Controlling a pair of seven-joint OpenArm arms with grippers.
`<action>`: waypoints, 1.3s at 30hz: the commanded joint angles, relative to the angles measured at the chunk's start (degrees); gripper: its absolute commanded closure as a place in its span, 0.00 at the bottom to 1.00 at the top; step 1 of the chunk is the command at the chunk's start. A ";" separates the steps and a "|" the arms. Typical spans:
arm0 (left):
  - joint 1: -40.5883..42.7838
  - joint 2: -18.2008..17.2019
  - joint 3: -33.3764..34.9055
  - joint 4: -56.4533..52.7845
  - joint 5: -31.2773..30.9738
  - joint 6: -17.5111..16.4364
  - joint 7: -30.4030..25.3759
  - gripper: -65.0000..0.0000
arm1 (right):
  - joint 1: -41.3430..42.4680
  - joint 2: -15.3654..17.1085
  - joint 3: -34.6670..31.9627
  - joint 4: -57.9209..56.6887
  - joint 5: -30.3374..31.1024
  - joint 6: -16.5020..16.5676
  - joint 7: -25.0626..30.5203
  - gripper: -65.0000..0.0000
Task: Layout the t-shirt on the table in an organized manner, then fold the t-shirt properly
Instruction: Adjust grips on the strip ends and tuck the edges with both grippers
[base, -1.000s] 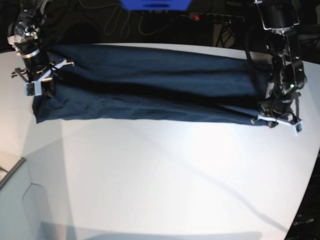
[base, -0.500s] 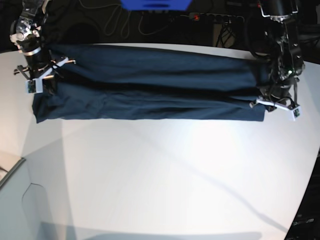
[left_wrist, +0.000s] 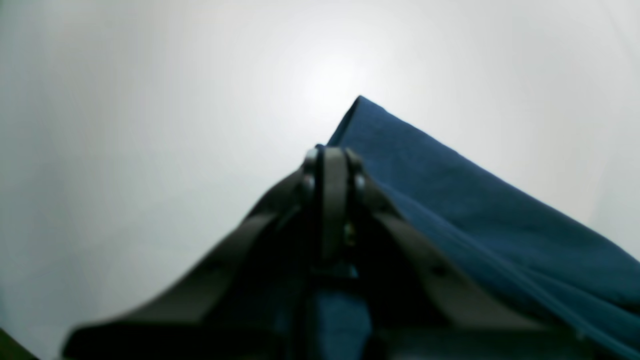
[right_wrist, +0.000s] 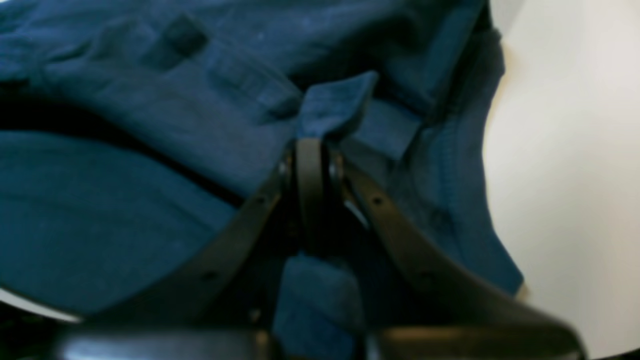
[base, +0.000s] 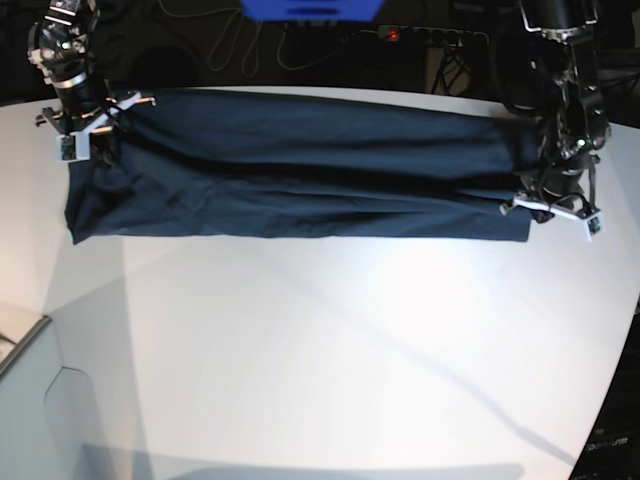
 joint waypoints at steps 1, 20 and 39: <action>-0.40 -0.71 -0.32 1.05 0.04 -0.19 -1.39 1.00 | -0.30 0.75 0.40 0.96 0.83 -0.04 3.00 1.00; -6.03 -0.97 -0.32 -3.70 0.13 -0.19 -1.57 1.00 | -2.67 1.01 0.40 4.21 3.73 -0.04 4.41 1.00; -5.41 -0.53 -0.32 -4.84 0.13 -0.19 -9.13 1.00 | -1.97 1.10 0.31 1.13 3.82 -0.04 4.41 1.00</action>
